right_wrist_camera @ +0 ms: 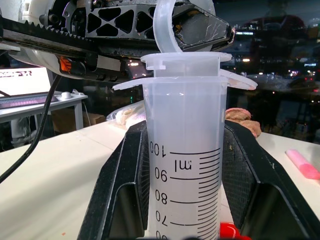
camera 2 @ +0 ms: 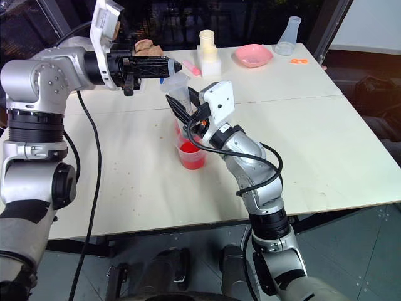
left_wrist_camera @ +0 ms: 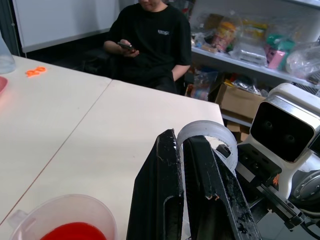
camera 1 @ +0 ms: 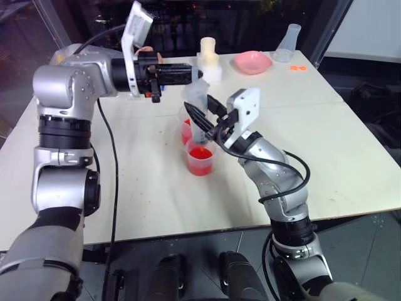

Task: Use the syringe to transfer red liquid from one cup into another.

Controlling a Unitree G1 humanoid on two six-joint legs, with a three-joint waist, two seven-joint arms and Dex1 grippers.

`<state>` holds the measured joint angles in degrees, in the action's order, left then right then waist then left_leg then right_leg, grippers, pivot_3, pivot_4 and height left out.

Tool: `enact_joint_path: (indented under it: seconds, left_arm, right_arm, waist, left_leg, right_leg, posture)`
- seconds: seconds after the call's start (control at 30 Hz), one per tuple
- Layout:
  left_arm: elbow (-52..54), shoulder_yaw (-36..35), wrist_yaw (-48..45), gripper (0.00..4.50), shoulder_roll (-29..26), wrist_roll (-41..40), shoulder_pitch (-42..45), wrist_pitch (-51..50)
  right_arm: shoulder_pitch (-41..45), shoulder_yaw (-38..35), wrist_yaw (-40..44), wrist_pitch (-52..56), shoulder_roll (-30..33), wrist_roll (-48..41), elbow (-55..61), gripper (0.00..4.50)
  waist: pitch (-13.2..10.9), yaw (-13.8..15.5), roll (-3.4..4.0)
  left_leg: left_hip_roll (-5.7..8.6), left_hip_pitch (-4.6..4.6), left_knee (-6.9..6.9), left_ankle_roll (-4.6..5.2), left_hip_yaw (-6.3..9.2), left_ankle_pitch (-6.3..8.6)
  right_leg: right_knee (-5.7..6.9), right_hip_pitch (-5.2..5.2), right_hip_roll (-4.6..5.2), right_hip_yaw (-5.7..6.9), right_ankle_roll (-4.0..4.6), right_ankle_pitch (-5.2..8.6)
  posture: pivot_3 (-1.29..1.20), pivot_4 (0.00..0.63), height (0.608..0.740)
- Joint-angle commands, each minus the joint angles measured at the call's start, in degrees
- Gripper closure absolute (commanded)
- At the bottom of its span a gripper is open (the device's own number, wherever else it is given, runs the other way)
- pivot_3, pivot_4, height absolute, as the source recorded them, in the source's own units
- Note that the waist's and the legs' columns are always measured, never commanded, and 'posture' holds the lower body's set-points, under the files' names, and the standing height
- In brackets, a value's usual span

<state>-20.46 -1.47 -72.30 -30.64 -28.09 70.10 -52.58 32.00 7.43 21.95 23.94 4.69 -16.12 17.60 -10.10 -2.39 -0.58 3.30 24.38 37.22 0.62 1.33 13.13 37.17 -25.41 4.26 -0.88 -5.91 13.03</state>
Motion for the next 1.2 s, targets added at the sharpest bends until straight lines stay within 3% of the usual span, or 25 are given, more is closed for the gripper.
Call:
enact_joint_path:
  seconds: [0.03, 0.2, 0.77, 1.03, 1.2]
  left_arm:
    - [2.06, 2.83, -2.60, 3.82, 2.09, -2.96, -0.49, -2.67]
    - [2.51, 2.16, -1.74, 2.61, 1.96, -2.55, -0.91, -1.08]
    - [-3.31, -4.82, 3.05, 2.61, -4.72, -2.31, -0.03, 1.59]
    - [5.54, -7.58, 4.96, 2.61, -8.80, -6.99, -5.71, -4.28]
    - [11.93, -9.62, 8.21, 2.61, -8.76, -10.86, -10.12, -7.43]
  right_arm:
    - [4.55, -1.38, -0.91, -1.44, -0.74, -0.96, 3.81, 3.13]
    - [4.36, -1.57, -0.99, -0.74, -0.75, -1.40, 4.13, 3.13]
    - [3.80, -2.29, -2.07, 2.46, -0.71, -3.77, 5.61, 3.13]
    - [4.37, -3.07, -2.34, 3.17, 0.03, -4.53, 5.88, 3.13]
    - [7.31, -4.91, -4.07, 10.03, 0.27, -8.34, 7.25, 3.13]
  waist:
    - [0.00, 0.00, 0.00]
    - [0.00, 0.00, 0.00]
    - [0.00, -0.03, 0.00]
    - [0.00, -0.03, 0.00]
    - [0.00, 0.09, 0.00]
  left_leg:
    - [0.00, 0.00, 0.00, 0.00, 0.00, 0.00]
    - [0.00, 0.00, 0.00, 0.00, 0.00, 0.00]
    - [0.00, 0.00, 0.00, 0.00, 0.01, 0.00]
    - [0.00, 0.00, 0.00, 0.00, 0.01, 0.00]
    - [-0.01, 0.01, 0.00, -0.01, 0.05, 0.00]
  right_leg:
    - [0.00, 0.00, 0.00, 0.00, 0.00, 0.00]
    - [0.00, 0.00, 0.00, 0.00, 0.00, 0.00]
    - [0.01, -0.01, 0.01, 0.00, 0.00, 0.00]
    - [0.00, 0.00, 0.04, 0.00, 0.00, 0.00]
    - [0.01, 0.00, 0.16, -0.04, 0.00, 0.00]
  posture:
    - [0.00, 0.150, 0.740]
    - [0.00, 0.150, 0.740]
    - [0.00, 0.150, 0.740]
    - [0.00, 0.150, 0.740]
    - [0.00, 0.150, 0.740]
